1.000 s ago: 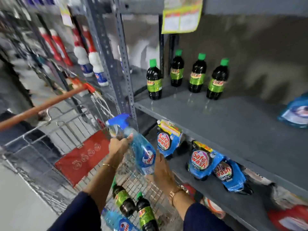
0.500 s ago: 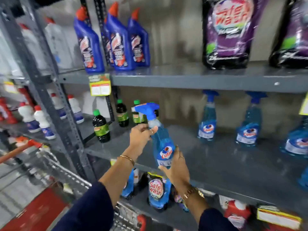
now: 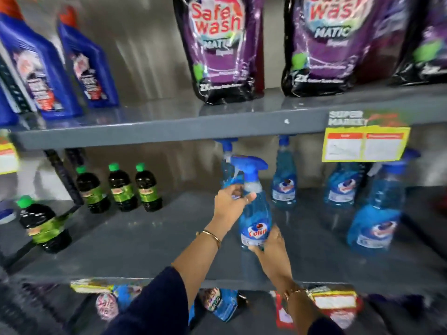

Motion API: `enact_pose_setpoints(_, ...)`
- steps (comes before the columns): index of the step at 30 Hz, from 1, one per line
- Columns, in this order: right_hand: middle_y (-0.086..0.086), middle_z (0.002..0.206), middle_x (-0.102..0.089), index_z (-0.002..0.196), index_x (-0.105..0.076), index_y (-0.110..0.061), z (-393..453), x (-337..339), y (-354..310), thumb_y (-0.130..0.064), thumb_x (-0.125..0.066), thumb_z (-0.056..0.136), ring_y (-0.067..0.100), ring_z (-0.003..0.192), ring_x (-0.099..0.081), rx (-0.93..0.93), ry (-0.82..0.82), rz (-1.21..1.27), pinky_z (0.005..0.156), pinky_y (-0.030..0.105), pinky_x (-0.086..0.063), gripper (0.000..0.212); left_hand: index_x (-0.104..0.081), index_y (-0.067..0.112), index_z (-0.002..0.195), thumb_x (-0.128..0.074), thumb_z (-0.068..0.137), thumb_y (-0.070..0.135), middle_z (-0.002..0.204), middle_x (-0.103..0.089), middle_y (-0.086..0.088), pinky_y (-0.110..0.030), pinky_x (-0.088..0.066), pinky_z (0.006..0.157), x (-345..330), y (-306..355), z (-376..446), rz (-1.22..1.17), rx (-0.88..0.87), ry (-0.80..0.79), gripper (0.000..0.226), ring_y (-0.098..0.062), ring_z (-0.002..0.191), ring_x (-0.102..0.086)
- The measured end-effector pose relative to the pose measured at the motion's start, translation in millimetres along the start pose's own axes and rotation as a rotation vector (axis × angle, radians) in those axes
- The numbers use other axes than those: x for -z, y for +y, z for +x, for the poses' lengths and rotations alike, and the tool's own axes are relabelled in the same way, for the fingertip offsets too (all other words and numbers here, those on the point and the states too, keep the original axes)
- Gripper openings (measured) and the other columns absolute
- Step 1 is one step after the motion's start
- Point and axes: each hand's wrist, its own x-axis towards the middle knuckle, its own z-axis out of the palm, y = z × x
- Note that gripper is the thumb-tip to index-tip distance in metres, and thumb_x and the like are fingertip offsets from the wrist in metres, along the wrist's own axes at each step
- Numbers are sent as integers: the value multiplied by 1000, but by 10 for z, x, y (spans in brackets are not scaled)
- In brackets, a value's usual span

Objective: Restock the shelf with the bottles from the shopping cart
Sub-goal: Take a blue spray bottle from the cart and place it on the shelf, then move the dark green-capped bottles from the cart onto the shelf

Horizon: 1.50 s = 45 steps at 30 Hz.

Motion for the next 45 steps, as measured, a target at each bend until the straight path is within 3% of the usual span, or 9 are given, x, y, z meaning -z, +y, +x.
enact_pose_setpoints(4, 23, 141, -36, 139, -21, 5, 79, 324, 207, -13, -70, 80, 35, 132, -34, -61, 63, -3, 109, 44, -33, 79, -63, -2, 103, -74, 75, 11, 70, -55, 3, -21, -50, 62, -459, 108, 15, 8, -56, -57, 32, -14, 69, -55)
enact_pose_setpoints(7, 23, 139, -38, 139, -21, 3, 119, 515, 322, -9, -71, 79, 35, 129, -36, -119, 103, 4, 106, 41, -35, 79, -65, 2, 101, -76, 73, 14, 80, -59, -2, -34, -53, 76, -713, 167, -5, 31, -88, -72, 32, -16, 75, -56)
enact_pose_setpoints(14, 19, 130, -43, 131, -32, 0, 44, 676, 415, -4, -69, 79, 32, 123, -44, -159, 165, -76, 98, 41, -44, 64, -65, 8, 107, -76, 74, 20, 100, -68, -10, -19, -49, 72, -870, 147, -48, 3, -127, -67, 37, -14, 85, -59)
enact_pose_setpoints(18, 22, 116, -49, 112, -45, 2, -69, 552, 321, 2, -69, 75, 35, 113, -50, -48, 301, -222, 92, 40, -48, 44, -64, 3, 109, -77, 73, 18, 110, -68, -14, -24, -49, 81, -817, 175, -77, -6, -67, -96, 42, -17, 94, -61)
enact_pose_setpoints(22, 25, 106, -59, 105, -55, 5, -116, 399, 118, 0, -71, 72, 40, 100, -59, 85, 250, -368, 84, 45, -53, 37, -62, 3, 111, -76, 74, 19, 114, -67, -16, -12, -47, 69, -580, 67, -105, -44, -16, -93, 42, -12, 89, -58)
enact_pose_setpoints(27, 17, 84, -60, 85, -57, -2, -218, 100, -266, 4, -69, 69, 36, 76, -60, 297, 123, -380, 69, 43, -53, 21, -64, 3, 109, -75, 76, 17, 105, -69, -12, -15, -48, 79, 108, -134, -137, -27, 8, 45, 38, -2, 80, -61)
enact_pose_setpoints(31, 16, 104, -58, 101, -55, -3, -367, -463, -623, -7, -50, 86, 33, 95, -54, 432, -58, -462, 87, 42, -44, 16, -68, 1, 101, -74, 76, 20, 87, -65, -4, 5, -40, 59, 1054, -478, -247, 65, 14, 256, 32, -3, 72, -59)
enact_pose_setpoints(36, 11, 118, -51, 116, -48, -9, -711, -1408, -1176, -14, -42, 89, 28, 107, -48, 546, -255, -456, 95, 38, -39, 27, -70, -1, 89, -73, 78, 20, 94, -73, -21, -33, -51, 82, 2298, -1086, -497, 125, 132, 530, 24, -33, 93, -67)
enact_pose_setpoints(45, 18, 100, -63, 97, -58, -5, -1885, -2834, -1707, -9, -54, 84, 35, 91, -59, 790, -616, -271, 74, 39, -46, 14, -69, 2, 82, -67, 82, 27, 78, -71, -17, -24, -39, 64, 3963, -2263, -1745, 246, 386, 903, 25, -29, 79, -66)
